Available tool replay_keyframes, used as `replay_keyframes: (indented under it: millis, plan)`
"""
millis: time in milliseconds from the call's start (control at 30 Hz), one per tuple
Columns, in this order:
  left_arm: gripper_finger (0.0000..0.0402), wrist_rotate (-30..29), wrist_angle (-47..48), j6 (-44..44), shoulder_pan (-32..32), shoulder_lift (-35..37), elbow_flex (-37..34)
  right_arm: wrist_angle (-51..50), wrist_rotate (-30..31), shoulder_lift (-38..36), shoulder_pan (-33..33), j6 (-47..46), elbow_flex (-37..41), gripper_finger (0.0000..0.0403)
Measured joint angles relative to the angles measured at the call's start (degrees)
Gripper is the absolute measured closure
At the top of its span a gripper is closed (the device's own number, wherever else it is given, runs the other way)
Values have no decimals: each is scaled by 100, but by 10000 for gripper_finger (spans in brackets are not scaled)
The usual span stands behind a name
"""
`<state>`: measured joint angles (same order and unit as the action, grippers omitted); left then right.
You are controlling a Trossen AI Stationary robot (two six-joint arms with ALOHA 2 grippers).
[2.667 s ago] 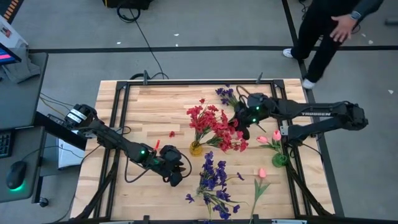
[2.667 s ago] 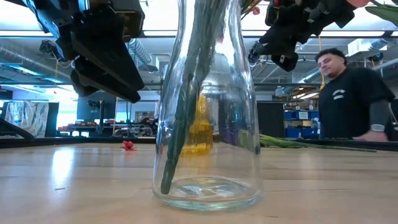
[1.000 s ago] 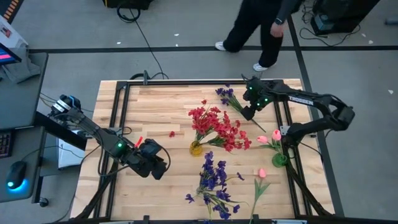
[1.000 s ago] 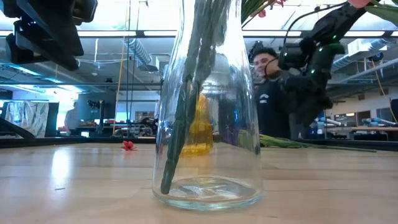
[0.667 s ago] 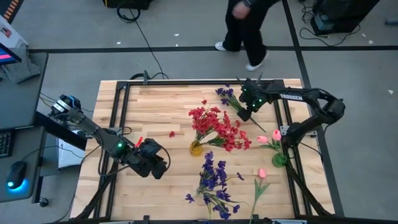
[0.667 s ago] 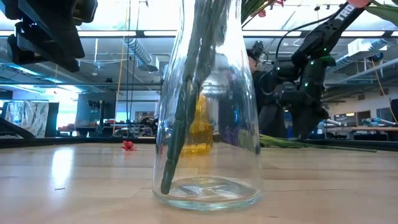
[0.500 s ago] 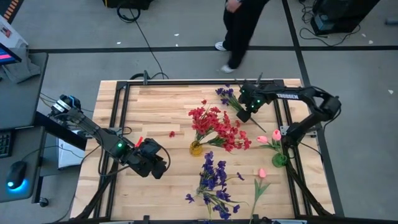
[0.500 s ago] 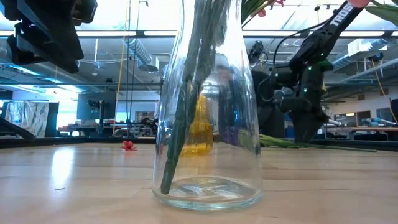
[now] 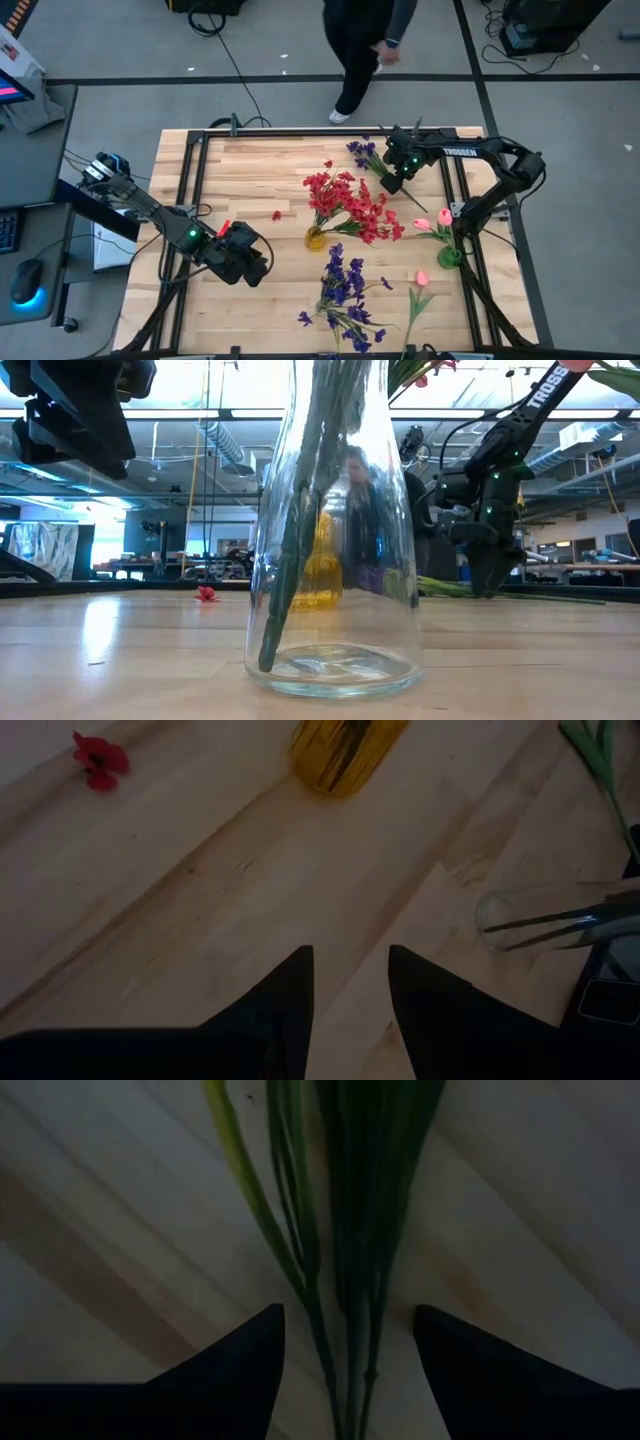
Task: Sort flowers into vase by color
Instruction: Put the purple flower into the transparent vase
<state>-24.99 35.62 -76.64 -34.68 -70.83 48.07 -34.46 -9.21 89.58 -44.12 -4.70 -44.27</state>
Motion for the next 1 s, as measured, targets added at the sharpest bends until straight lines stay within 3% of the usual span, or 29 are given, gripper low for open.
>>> replay_keyframes:
  millis: [567,800,1000]
  plan:
    - [266,-149,35,7,0,0,0,-37,-60,-2,-62,-23,0,384]
    - [266,-358,84,9,0,0,0,-274,-373,-71,-71,-25,0,391]
    - [266,-518,94,9,0,-2,0,-464,-571,-791,-138,-79,-123,397]
